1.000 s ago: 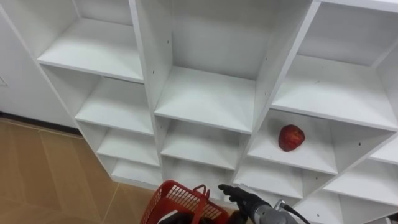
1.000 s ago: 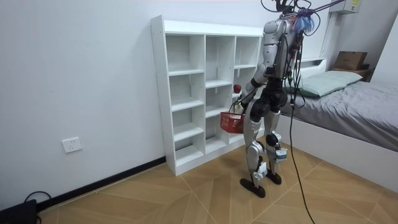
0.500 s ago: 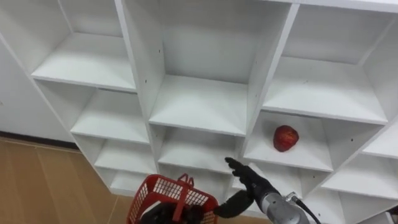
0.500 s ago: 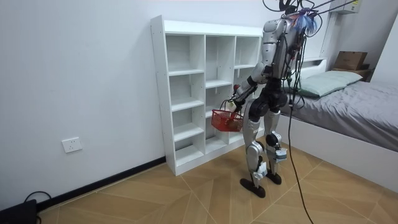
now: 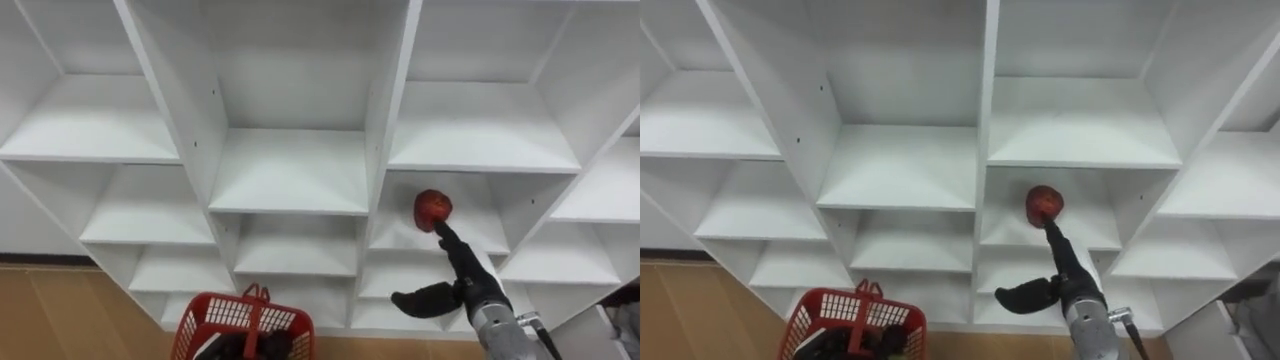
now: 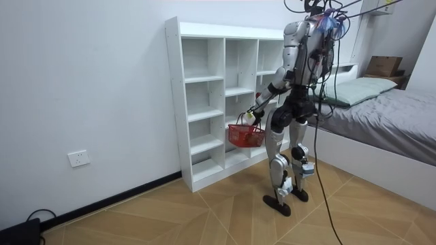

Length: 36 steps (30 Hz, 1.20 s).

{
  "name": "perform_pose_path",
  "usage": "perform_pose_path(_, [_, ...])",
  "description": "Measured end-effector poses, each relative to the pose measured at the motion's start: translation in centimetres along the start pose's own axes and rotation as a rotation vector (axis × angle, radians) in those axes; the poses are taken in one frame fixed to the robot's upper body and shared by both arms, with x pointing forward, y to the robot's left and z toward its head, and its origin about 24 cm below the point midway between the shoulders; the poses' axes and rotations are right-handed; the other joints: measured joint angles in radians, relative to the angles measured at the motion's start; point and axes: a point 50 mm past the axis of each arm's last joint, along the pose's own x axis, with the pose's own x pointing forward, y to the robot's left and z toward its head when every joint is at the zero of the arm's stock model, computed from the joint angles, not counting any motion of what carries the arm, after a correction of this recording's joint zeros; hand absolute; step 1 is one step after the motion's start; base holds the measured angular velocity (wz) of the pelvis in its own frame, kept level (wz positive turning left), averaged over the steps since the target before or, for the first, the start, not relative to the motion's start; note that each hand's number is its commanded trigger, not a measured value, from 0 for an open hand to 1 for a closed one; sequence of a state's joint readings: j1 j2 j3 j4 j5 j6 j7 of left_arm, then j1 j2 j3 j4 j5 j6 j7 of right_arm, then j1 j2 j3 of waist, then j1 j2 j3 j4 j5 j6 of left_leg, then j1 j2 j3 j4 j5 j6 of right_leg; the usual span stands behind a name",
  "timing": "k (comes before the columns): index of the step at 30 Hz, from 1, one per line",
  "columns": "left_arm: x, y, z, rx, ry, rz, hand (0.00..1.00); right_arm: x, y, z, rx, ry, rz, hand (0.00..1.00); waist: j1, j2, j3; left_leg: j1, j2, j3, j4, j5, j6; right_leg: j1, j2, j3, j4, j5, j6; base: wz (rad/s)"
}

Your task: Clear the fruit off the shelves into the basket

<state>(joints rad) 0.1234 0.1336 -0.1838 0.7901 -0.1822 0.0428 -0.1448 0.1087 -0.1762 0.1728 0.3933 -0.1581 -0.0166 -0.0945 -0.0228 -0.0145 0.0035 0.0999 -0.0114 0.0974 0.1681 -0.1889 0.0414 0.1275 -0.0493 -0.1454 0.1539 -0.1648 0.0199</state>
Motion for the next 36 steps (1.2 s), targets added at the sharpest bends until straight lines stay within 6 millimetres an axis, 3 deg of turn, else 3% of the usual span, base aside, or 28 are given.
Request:
perform_pose_path(7, [-0.2, 1.0, -0.6, -0.062, 0.013, 0.046, 1.00, 0.1, -1.8, 0.5, 0.029, -0.020, -0.096, 0.00, -0.001, -0.015, -0.0015, 0.018, 0.004, 0.032, -0.008, -0.001, 0.001, -0.008, 0.001, 0.024, 0.013, -0.001, 0.001, -0.13])
perform_pose_path(13, [-0.4, 1.3, -2.0, -0.082, 0.073, 0.066, 1.00, 0.0, -3.6, 1.8, 0.010, -0.079, -0.198, 0.00, -0.003, -0.015, -0.0020, 0.030, 0.010, 0.061, -0.013, -0.004, 0.000, -0.019, 0.005, 0.045, 0.017, 0.000, 0.000, -0.15])
perform_pose_path(22, [-0.4, 1.6, -2.1, -0.095, 0.072, 0.091, 1.00, 0.3, -3.8, 2.5, -0.005, -0.100, -0.204, 0.00, 0.000, -0.008, -0.0050, 0.030, 0.015, 0.071, -0.021, -0.006, -0.004, -0.030, 0.013, 0.064, 0.015, 0.001, -0.002, -0.06])
perform_pose_path(26, [-0.4, 1.6, -2.0, -0.093, 0.071, 0.099, 1.00, 0.6, -3.9, 2.8, 0.103, -0.107, -0.196, 0.00, 0.000, -0.008, -0.0049, 0.031, 0.015, 0.071, -0.021, -0.006, -0.004, -0.028, 0.014, 0.065, 0.016, 0.001, -0.002, 0.00])
perform_pose_path(33, [-0.4, 1.6, -2.2, -0.091, 0.075, 0.095, 1.00, 1.0, -3.4, 1.5, 0.242, -0.041, -0.148, 0.00, 0.013, -0.007, 0.0066, 0.028, 0.015, 0.068, -0.024, -0.006, -0.004, -0.028, 0.014, 0.061, 0.015, 0.001, -0.002, 0.00])
perform_pose_path(36, [-0.4, 1.6, -2.2, -0.091, 0.075, 0.093, 1.00, 0.9, -3.2, 0.7, 0.246, -0.004, -0.147, 0.00, 0.024, -0.007, 0.0051, 0.018, 0.015, 0.069, -0.024, -0.006, -0.004, -0.042, 0.014, 0.062, 0.014, 0.001, -0.002, 0.00])
